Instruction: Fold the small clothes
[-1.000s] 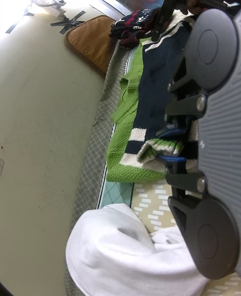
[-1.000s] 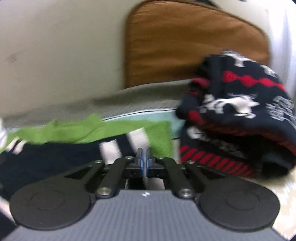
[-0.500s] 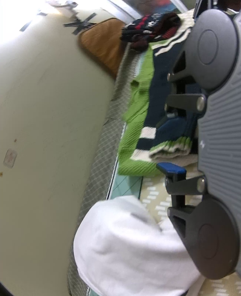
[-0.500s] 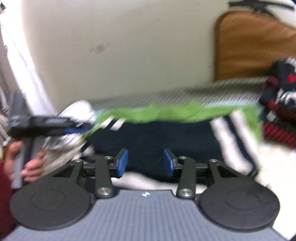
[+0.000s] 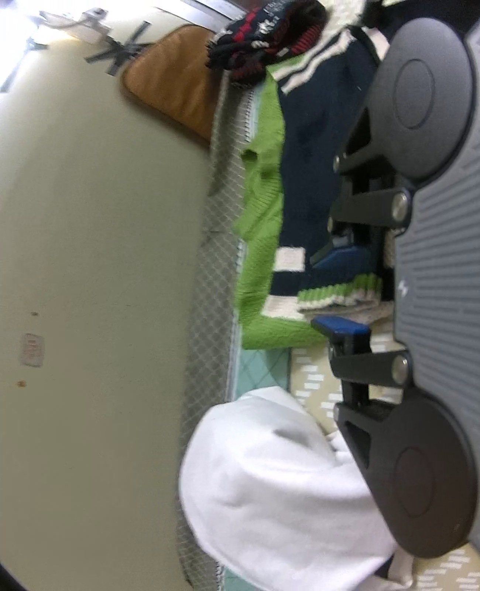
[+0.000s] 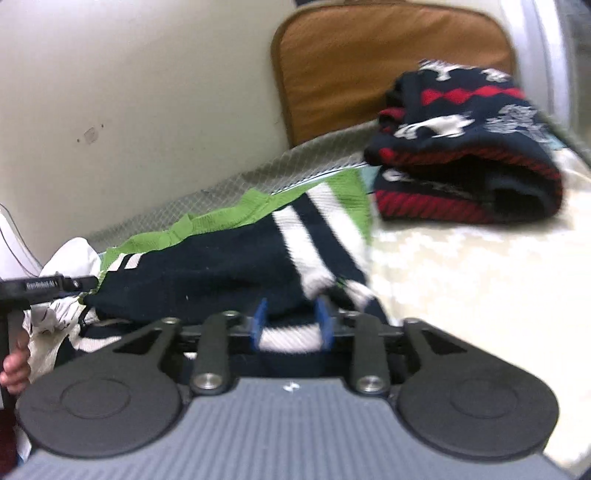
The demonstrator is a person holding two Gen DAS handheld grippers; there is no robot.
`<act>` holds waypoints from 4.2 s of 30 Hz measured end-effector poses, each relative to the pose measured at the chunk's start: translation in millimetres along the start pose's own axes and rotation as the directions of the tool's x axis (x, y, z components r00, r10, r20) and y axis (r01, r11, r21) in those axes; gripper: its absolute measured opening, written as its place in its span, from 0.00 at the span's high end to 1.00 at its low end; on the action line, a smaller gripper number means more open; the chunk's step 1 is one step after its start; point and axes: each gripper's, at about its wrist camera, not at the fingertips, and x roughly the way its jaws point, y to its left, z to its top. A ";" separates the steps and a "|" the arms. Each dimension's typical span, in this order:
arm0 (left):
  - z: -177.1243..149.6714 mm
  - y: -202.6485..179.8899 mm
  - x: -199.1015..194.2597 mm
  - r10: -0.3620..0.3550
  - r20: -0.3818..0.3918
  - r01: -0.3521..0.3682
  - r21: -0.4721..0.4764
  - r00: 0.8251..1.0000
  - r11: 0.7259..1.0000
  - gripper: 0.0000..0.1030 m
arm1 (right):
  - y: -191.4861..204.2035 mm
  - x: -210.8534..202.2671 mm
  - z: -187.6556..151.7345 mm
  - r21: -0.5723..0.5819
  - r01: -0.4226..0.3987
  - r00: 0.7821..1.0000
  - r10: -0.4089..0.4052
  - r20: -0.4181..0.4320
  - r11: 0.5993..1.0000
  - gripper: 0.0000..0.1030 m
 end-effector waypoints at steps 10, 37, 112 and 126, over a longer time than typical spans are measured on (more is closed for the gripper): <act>-47.0 -17.7 -62.5 -0.075 0.005 0.075 0.056 0.997 0.996 0.59 | -26.0 -39.1 -31.1 0.039 0.029 0.999 -0.031 0.043 0.999 0.66; -198.0 -19.2 -206.3 -0.161 -0.215 0.160 -0.019 0.963 0.987 0.44 | -82.1 -149.9 -92.7 0.066 -0.330 0.935 0.336 -0.113 0.942 0.57; 7.5 -10.6 -41.9 0.110 0.040 -0.115 0.150 0.993 0.982 0.37 | 30.7 154.0 109.9 -0.312 -0.202 0.976 0.164 -0.144 0.928 0.49; 59.5 -33.0 131.1 0.014 -0.158 0.033 0.292 0.987 0.956 0.80 | 40.0 218.9 119.3 -0.379 -0.268 0.942 0.158 -0.297 0.885 0.79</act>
